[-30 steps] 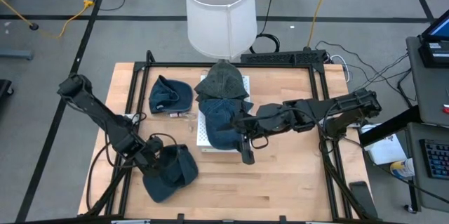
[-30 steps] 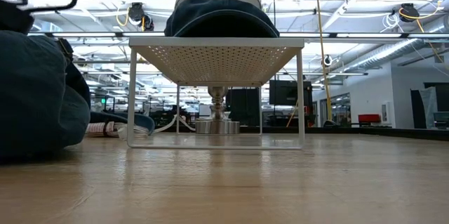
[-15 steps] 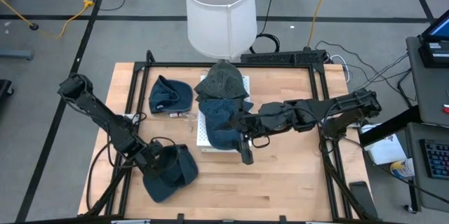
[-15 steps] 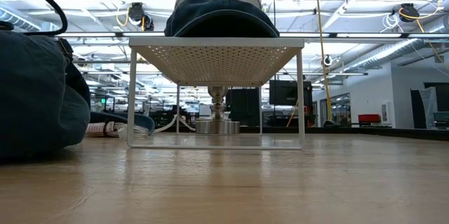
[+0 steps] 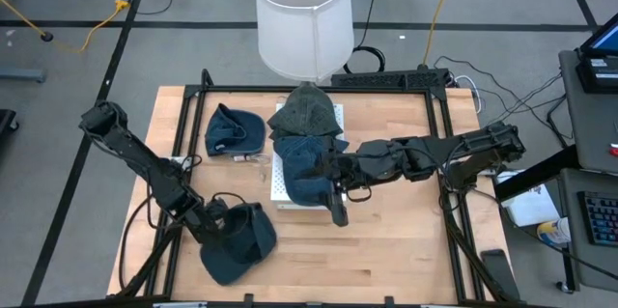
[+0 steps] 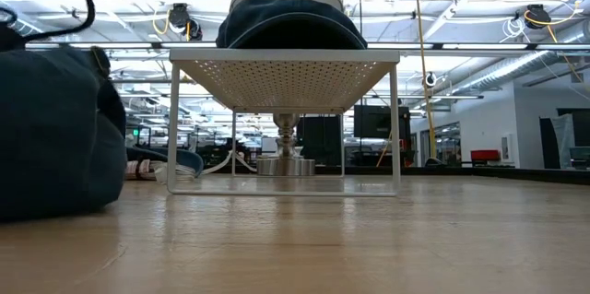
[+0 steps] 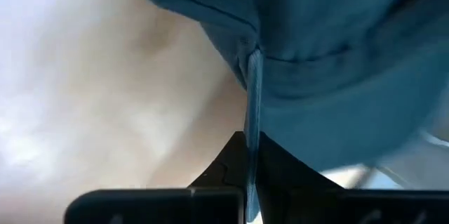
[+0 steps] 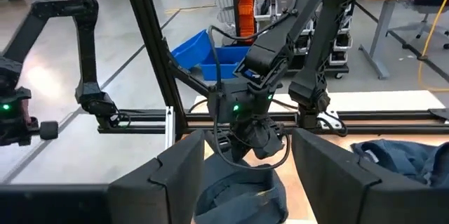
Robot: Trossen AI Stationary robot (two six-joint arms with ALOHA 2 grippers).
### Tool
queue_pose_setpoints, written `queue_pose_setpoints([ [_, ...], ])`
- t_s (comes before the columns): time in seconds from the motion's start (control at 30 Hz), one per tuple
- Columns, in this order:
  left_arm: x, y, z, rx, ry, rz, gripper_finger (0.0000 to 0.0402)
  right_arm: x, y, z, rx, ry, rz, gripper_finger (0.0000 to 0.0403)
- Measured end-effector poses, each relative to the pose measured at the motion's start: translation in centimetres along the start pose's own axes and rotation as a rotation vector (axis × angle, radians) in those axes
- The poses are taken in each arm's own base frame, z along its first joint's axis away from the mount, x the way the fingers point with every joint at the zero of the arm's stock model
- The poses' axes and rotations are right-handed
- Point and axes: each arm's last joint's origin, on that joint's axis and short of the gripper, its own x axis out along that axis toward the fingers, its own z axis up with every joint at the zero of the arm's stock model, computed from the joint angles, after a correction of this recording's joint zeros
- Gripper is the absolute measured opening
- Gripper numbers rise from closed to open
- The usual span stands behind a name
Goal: Pick & Place hat
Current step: Stack the bottom blue cap on the blue cap on the shelf
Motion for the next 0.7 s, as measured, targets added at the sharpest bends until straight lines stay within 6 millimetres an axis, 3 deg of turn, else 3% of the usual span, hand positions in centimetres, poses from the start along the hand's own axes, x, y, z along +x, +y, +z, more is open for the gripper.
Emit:
queue_pose_setpoints([
  [0.23,-1.5,-2.5,0.0,0.138,-0.050,-0.306,0.0006,-0.6,0.4,0.3,-0.033,-0.002,0.069,0.0208],
  [0.4,-3.5,-4.4,-0.4,0.261,-0.125,-0.565,0.0006,-1.7,1.8,0.6,-0.102,-0.016,0.153,0.0208],
  [0.7,-7.1,-6.7,-0.7,0.350,-0.432,-0.919,0.0006,-4.8,4.4,1.6,-0.367,-0.105,0.158,0.0208],
])
